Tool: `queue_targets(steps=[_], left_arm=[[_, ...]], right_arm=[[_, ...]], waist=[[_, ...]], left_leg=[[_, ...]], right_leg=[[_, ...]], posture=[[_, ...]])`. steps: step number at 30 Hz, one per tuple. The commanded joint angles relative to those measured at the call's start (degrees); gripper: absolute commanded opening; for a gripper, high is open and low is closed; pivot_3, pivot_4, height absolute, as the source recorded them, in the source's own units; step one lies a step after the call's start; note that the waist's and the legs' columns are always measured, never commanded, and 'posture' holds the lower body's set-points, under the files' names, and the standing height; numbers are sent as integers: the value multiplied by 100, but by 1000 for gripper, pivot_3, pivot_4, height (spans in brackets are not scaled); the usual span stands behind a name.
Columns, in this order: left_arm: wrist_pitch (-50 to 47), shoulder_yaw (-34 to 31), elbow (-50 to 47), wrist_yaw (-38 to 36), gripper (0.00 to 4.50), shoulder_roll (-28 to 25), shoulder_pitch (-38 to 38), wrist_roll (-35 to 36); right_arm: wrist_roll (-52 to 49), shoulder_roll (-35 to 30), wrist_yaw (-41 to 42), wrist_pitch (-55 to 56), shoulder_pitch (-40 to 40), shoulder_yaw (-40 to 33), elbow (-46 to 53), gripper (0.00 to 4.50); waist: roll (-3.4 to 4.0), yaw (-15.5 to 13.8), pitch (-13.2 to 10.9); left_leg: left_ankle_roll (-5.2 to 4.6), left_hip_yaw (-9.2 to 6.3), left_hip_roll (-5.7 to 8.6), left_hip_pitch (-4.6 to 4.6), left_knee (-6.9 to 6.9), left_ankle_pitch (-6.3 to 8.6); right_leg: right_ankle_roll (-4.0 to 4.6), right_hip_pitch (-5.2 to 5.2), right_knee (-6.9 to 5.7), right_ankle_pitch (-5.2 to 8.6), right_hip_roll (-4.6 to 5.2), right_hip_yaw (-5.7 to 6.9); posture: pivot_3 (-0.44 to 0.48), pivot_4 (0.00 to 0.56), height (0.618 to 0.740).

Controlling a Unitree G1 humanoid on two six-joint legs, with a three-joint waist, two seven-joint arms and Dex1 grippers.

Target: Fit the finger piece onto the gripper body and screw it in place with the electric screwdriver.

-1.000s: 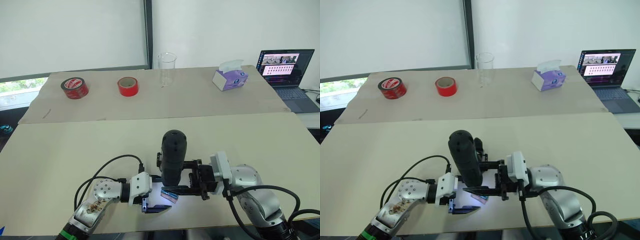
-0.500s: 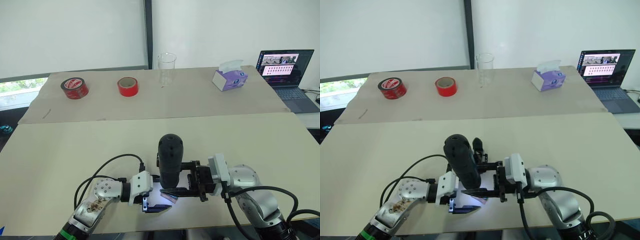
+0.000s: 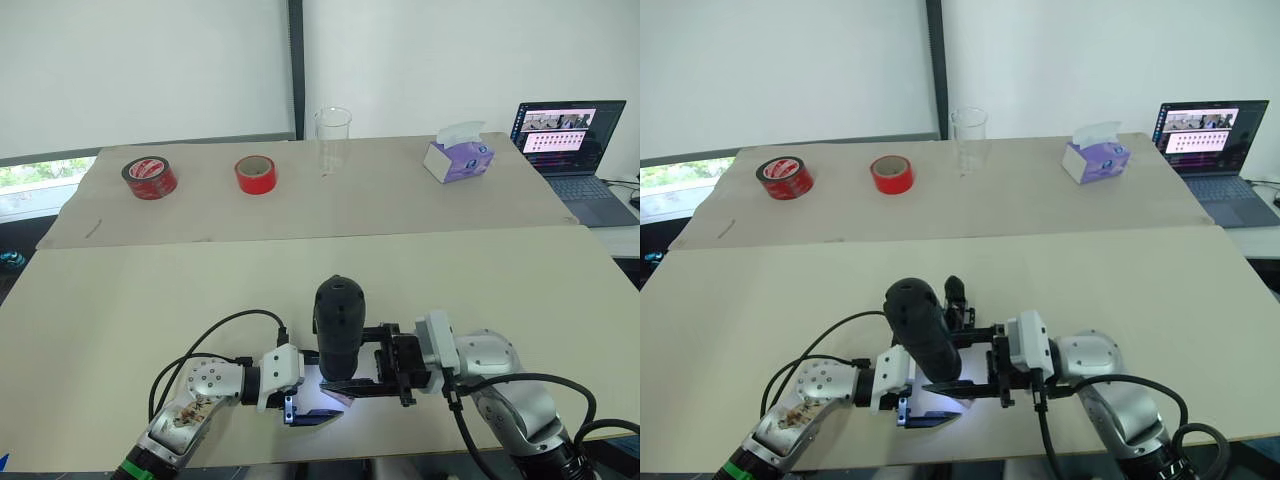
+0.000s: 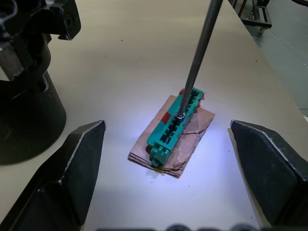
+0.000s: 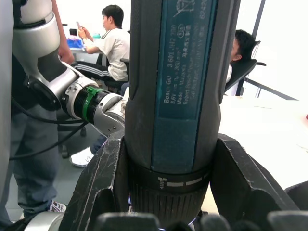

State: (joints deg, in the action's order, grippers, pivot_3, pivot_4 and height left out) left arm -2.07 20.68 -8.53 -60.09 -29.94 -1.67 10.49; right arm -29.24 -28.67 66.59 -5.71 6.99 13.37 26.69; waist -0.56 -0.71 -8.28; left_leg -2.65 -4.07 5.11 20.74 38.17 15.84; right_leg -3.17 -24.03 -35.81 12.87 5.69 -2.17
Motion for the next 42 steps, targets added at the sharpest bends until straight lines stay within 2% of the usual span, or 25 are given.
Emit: queue_targets(steps=[1, 15, 35, 42], left_arm=[[-34, 48, 284, -31, 4374, -92, 181, -76], [366, -131, 343, -166, 4374, -140, 402, 114], [-491, -661, -1190, -178, 4374, -581, 513, 1022], [-965, -1170, -1846, -121, 4374, -727, 494, 1669]], right_arm=[[63, -39, 43, 104, 60, 40, 19, 1916], [-101, -21, 36, -63, 204, 0, 47, 1916], [-829, 11, -205, -631, 513, -289, 394, 1916], [-1035, -27, -322, -802, 639, -455, 564, 1916]], waist=[[0, 2, 0], [1, 28, 1], [-4, 44, -2], [-7, 44, -5]], left_leg=[[0, 0, 0, 0, 0, 0], [5, 0, -6, 2, -1, 3], [5, 0, -6, 32, 0, 3], [6, 0, -7, 33, 0, 3]], right_leg=[[0, 0, 0, 0, -1, 0], [2, 0, -4, 1, -9, -7], [3, -20, -5, 0, -9, -7], [3, -22, -5, 0, -10, -7]], posture=[[0, 150, 740], [0, 150, 740], [0, 150, 740], [0, 150, 740]])
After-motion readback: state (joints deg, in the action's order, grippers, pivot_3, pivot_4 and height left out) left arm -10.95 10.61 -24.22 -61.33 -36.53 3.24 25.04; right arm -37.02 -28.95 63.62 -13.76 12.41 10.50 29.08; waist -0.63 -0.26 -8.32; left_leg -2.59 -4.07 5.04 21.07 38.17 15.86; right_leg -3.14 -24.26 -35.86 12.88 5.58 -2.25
